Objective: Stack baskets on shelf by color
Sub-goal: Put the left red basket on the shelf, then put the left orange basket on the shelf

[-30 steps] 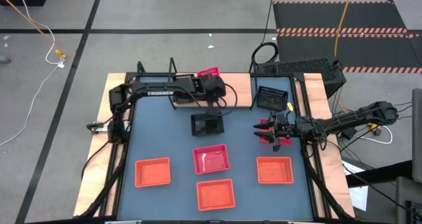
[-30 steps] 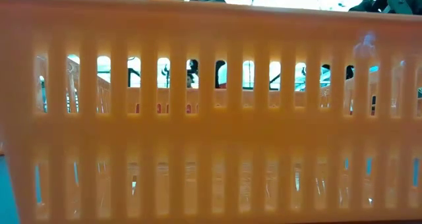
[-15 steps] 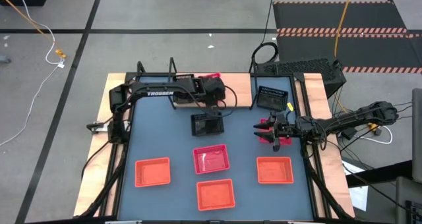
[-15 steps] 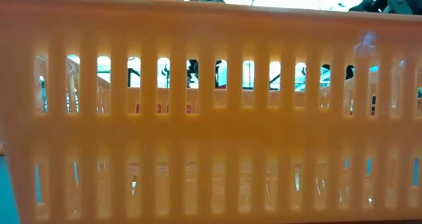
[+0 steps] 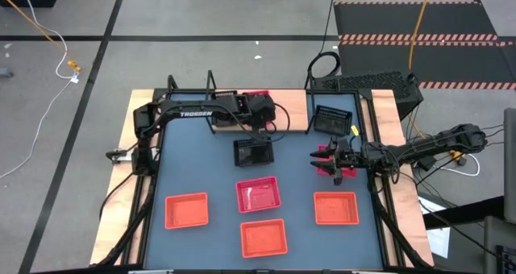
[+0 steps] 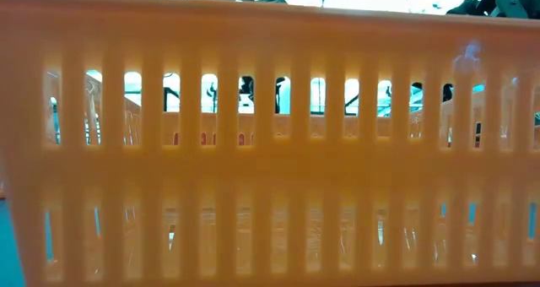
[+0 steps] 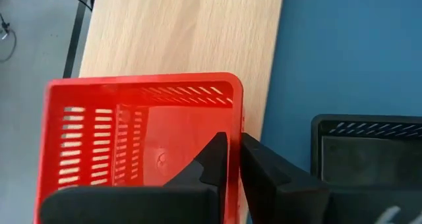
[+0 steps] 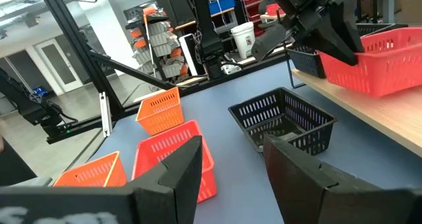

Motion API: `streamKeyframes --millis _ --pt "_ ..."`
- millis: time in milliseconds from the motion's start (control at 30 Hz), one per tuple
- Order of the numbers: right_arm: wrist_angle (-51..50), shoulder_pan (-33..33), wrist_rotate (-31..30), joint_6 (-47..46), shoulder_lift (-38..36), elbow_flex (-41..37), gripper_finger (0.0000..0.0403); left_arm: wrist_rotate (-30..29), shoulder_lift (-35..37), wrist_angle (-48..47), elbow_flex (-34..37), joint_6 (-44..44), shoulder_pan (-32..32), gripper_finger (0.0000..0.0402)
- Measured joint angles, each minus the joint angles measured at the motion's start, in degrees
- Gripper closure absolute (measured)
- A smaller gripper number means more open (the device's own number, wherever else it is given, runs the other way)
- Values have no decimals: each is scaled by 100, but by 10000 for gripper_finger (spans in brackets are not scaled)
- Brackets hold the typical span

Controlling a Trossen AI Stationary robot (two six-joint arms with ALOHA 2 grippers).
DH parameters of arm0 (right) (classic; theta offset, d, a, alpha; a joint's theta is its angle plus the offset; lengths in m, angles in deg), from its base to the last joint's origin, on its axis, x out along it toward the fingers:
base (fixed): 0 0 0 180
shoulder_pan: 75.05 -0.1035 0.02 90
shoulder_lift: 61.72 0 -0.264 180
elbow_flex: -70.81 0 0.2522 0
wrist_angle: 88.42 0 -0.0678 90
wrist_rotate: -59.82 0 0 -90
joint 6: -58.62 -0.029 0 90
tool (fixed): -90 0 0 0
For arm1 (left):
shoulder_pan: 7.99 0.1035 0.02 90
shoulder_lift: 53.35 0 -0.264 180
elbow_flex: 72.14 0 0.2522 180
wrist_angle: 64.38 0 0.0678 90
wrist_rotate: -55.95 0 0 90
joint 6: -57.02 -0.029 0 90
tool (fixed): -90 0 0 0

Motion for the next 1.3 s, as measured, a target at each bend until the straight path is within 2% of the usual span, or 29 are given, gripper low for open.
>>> streamKeyframes --millis 500,767,933,1133,1300 --pt "-182 0 0 -67 0 2 248 -29 81 -199 -9 146 -23 279" --pt "-120 2 -20 -79 0 0 248 -526 1260 -494 -111 452 -510 253" --pt "-126 0 4 -288 7 2 248 -575 1965 -868 -16 1590 -1192 257" --pt "-68 0 -99 -158 4 0 248 -837 2192 -1093 822 3393 -2325 281" --pt "313 2 -560 407 4 0 248 -193 2186 -1318 1293 5760 -3135 298"
